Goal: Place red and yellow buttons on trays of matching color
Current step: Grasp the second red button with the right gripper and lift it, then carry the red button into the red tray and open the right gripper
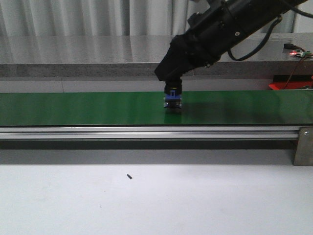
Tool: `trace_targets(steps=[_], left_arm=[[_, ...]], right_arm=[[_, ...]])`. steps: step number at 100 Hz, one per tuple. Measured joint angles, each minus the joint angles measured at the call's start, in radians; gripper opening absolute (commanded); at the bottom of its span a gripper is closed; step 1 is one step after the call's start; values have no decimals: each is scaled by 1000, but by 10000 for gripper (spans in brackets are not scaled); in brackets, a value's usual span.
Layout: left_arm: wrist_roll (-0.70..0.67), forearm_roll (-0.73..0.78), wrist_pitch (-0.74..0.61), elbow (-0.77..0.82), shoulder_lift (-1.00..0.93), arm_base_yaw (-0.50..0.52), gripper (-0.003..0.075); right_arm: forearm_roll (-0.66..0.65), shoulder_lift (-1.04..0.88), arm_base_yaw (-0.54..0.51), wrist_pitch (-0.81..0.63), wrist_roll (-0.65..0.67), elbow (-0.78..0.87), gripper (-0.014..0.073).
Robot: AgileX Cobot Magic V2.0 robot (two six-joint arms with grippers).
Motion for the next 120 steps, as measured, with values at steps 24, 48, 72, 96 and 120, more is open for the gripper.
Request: trace_targets(steps=[24, 48, 72, 96, 120], left_arm=[[0, 0, 0, 0, 0, 0, -20], [2, 0, 0, 0, 0, 0, -20], [2, 0, 0, 0, 0, 0, -20], [2, 0, 0, 0, 0, 0, -20], [2, 0, 0, 0, 0, 0, -20]], right_arm=[[2, -107, -135, 0, 0, 0, 56], [4, -149, -341, 0, 0, 0, 56], [32, -152, -530, -91, 14, 0, 56], [131, -136, -603, -294, 23, 2, 56], [175, -75, -603, -472, 23, 11, 56]])
